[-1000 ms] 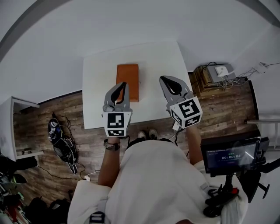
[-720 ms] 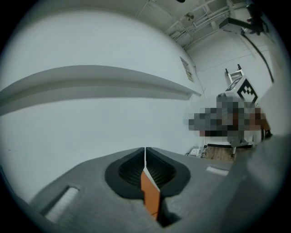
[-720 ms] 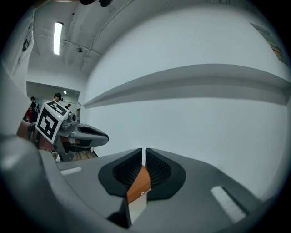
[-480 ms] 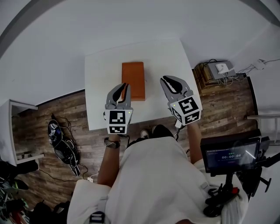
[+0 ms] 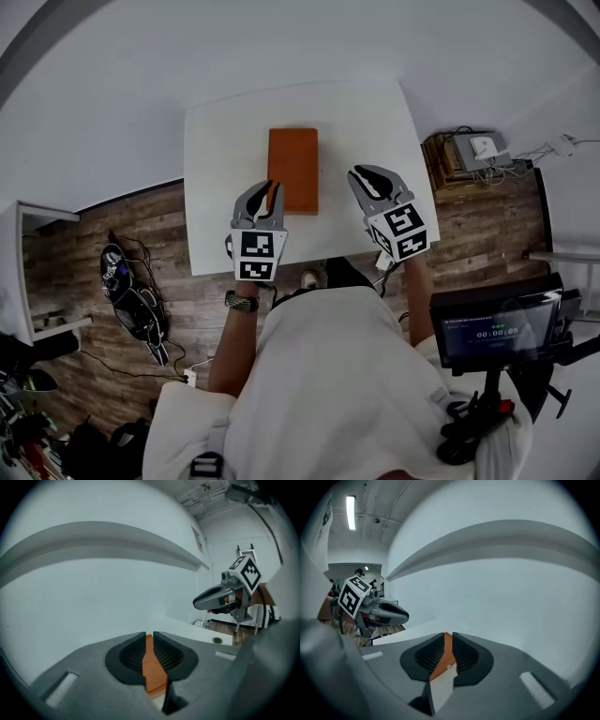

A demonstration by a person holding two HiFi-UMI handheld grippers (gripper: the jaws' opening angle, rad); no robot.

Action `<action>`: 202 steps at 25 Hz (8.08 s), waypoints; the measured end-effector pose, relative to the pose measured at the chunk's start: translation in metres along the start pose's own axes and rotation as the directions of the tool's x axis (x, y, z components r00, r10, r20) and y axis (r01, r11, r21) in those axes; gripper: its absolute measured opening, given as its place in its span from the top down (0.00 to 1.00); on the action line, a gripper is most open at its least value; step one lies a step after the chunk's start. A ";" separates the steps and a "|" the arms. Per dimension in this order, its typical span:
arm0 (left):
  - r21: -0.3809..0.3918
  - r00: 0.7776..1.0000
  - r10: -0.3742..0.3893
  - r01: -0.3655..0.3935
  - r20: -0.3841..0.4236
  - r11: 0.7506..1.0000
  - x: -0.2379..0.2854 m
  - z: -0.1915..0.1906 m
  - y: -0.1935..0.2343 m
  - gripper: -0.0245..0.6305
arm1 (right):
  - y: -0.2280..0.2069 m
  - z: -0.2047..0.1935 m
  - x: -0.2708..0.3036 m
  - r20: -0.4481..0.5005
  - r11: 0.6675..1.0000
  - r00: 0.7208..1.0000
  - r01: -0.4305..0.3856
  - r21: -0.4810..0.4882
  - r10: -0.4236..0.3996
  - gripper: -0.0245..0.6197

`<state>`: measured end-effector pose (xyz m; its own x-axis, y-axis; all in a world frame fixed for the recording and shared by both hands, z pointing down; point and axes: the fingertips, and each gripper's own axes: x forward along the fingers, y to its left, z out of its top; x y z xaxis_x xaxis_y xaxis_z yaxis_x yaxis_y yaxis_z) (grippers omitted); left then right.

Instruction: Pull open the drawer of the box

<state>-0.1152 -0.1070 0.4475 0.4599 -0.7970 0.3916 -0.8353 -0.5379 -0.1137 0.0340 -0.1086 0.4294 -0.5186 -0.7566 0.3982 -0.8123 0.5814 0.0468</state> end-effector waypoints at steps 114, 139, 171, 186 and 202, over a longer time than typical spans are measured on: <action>-0.098 0.898 -0.075 0.035 -0.434 0.995 0.132 -0.133 -0.011 0.88 | -0.015 -0.204 0.155 -0.555 0.856 0.732 -0.512 -0.066 0.395 0.86; -0.075 0.885 -0.085 0.057 -0.458 0.996 0.147 -0.146 -0.002 0.88 | -0.051 -0.231 0.146 -0.552 0.914 0.760 -0.406 0.010 0.343 0.86; -0.066 0.883 -0.078 0.053 -0.463 0.996 0.153 -0.147 0.000 0.88 | -0.087 -0.246 0.126 -0.589 0.944 0.754 -0.328 0.048 0.292 0.86; -0.054 0.885 -0.064 0.043 -0.462 0.998 0.156 -0.149 0.003 0.88 | -0.083 -0.247 0.125 -0.570 0.951 0.768 -0.297 0.085 0.291 0.86; -0.012 0.919 -0.033 0.030 -0.394 0.999 0.152 -0.145 0.000 0.88 | -0.091 -0.244 0.117 -0.602 0.980 0.782 -0.200 0.002 0.161 0.83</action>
<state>-0.0889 -0.1889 0.6393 0.3314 -0.6064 0.7229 -0.8245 -0.5585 -0.0905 0.1118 -0.1772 0.6957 -0.3752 -0.3179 0.8707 -0.6931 0.7200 -0.0358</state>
